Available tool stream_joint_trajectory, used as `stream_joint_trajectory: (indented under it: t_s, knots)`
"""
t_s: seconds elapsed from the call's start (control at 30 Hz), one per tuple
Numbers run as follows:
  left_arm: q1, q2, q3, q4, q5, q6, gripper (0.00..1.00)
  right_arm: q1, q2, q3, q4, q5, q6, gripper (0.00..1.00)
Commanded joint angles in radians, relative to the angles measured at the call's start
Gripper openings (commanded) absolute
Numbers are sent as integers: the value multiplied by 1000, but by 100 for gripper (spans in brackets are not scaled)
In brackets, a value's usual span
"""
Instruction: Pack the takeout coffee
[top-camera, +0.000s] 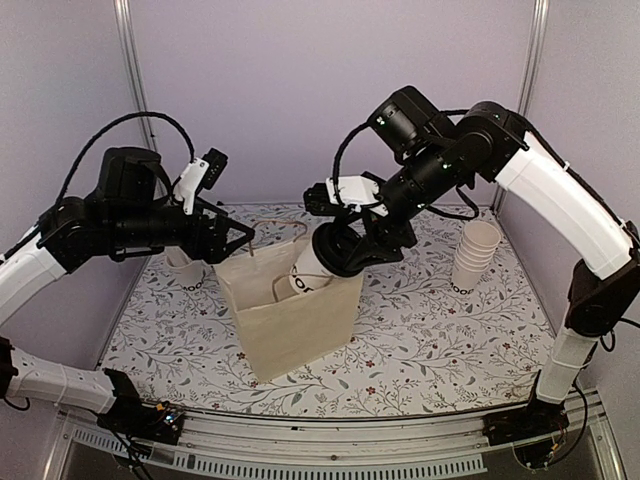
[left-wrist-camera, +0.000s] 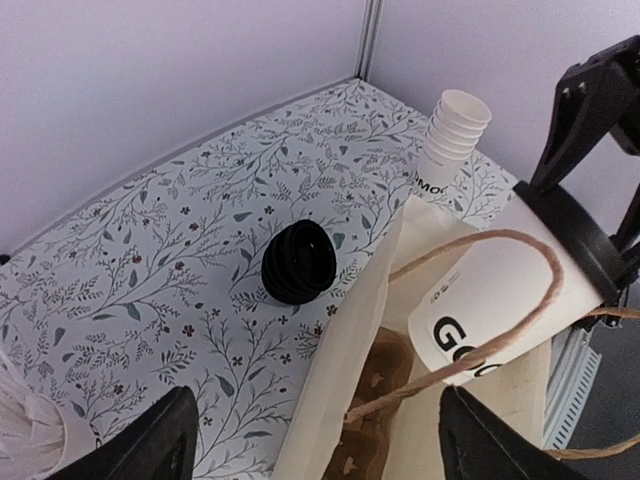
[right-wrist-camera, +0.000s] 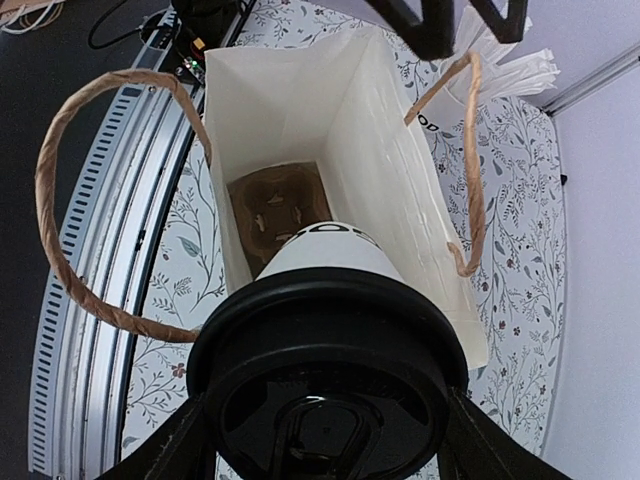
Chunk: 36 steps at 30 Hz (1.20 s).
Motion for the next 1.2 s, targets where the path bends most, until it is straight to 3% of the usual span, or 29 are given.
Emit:
stream_joint_trajectory:
  t_s: [0.0,0.17,0.37,0.67,0.9,1.17]
  knots:
    - [31,-29,-5,117,13,34,85,39,-19,-39,-60,60,-18,50]
    - [96,8,-91,230,-55,-11,86,102,-74,-156,-59,114,-47,50]
    - [193,115,-154,327,-1,-68,85,181,-94,-209,-60,186,-49,50]
    - [188,234,-295,549,250,-155,79,284,-129,-334,41,333,-64,47]
    - [162,281,-325,584,316,-168,78,320,-153,-367,123,386,-116,47]
    - [155,320,-350,618,357,-174,77,335,-140,-332,179,332,-153,47]
